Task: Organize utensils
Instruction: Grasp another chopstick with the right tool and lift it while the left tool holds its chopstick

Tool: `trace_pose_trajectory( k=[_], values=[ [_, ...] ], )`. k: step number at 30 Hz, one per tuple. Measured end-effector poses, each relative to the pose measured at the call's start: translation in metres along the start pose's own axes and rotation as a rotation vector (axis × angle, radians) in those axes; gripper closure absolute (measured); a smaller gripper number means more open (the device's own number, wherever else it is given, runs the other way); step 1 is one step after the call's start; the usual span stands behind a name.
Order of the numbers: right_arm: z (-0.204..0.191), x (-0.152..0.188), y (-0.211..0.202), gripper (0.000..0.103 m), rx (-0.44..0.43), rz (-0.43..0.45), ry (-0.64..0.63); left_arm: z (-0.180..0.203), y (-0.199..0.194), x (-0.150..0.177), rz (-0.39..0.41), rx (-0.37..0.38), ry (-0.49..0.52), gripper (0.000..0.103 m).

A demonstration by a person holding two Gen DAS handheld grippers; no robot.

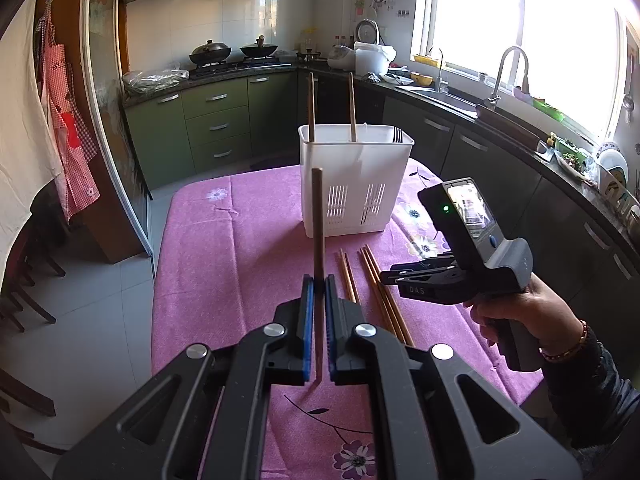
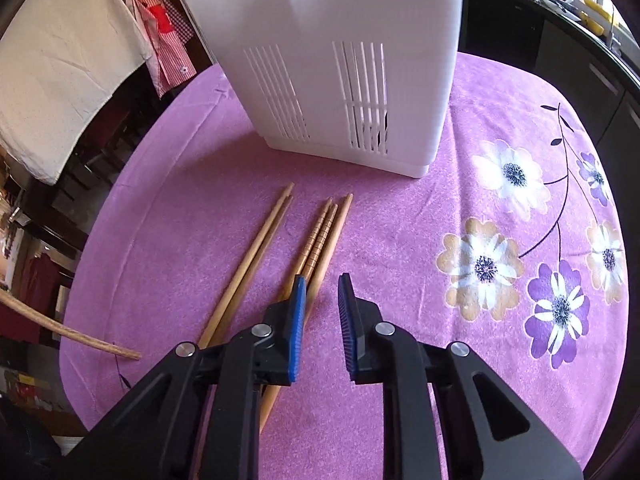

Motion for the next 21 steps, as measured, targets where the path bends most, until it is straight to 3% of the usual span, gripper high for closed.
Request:
trace_pose_trajectory(
  k=[12,13,17,21],
  values=[
    [-0.017,-0.013,0.011,0.087,0.075,-0.028,-0.042,0.000,-0.001,0.001,0.000,0.003,0.002,0.097],
    [-0.018,-0.016,0.013,0.090,0.086,-0.026,-0.046,0.000,-0.001,0.001,-0.002,0.004,0.004,0.098],
    [-0.022,-0.020,0.014,0.096,0.101,-0.006,-0.056,0.001,0.001,0.002,-0.008,0.002,0.003,0.097],
    [-0.007,-0.008,-0.014,0.097,0.072,0.068,-0.048,-0.001,0.000,0.002,-0.011,0.004,-0.003,0.097]
  ],
)
Point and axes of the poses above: each gripper's, at about its wrist camera, not at the fingertips, and y roughly the way its jaws point, z to its right, x to its underside, the point moved 6 cm from there along y, roughly the way its jaws point, and after that the axes turned 13 degrees about -z, right-handed, at the moved point
